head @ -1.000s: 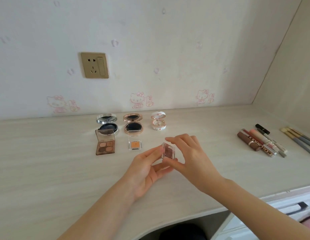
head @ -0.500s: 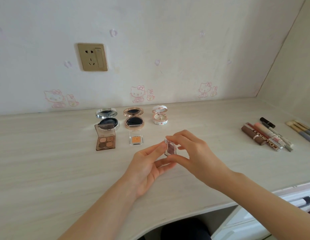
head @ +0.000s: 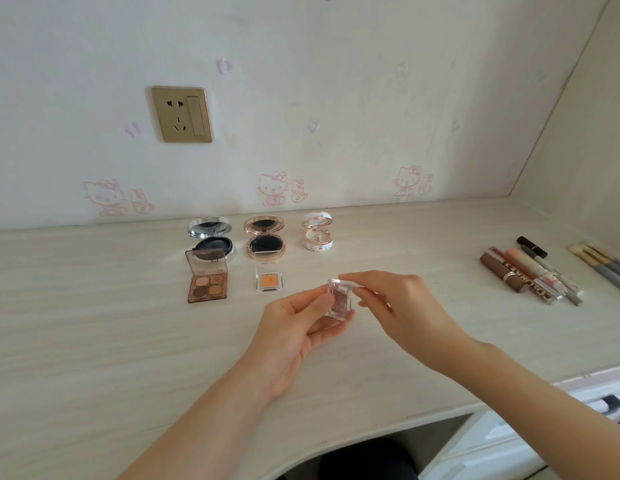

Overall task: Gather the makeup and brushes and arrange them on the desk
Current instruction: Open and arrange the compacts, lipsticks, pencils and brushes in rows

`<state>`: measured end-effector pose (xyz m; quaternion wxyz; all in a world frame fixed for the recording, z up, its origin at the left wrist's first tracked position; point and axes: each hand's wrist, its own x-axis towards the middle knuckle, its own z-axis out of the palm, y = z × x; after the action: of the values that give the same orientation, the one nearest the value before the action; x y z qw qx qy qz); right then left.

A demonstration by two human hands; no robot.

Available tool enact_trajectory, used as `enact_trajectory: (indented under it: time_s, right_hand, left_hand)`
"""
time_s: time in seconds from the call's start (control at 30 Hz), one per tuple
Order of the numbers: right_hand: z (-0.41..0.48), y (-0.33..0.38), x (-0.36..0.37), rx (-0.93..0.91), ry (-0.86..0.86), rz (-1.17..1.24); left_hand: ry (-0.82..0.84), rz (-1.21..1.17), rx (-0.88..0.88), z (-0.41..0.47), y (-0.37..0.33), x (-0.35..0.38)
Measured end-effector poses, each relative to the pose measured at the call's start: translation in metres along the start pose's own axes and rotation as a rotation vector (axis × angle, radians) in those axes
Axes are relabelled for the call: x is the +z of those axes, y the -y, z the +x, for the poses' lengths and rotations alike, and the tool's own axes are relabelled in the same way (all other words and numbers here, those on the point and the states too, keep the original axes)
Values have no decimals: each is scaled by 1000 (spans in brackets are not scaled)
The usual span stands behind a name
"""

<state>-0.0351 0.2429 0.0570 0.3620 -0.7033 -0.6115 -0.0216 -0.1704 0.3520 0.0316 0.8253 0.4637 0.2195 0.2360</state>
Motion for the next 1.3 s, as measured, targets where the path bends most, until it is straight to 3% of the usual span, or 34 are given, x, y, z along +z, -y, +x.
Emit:
enact_trajectory:
  time_s: [0.27, 0.5, 0.87, 1.3]
  right_hand:
    - [9, -15, 6, 107, 87, -46]
    - [19, -21, 13, 161, 133, -126]
    - [27, -25, 25, 123, 170, -72]
    - [40, -26, 19, 258, 262, 46]
  left_hand:
    - [-220, 841, 422, 5, -3, -15]
    - [-46, 1319, 651, 12, 7, -23]
    - [-6, 1408, 708, 20, 17, -30]
    - [-37, 1386, 698, 19, 19, -27]
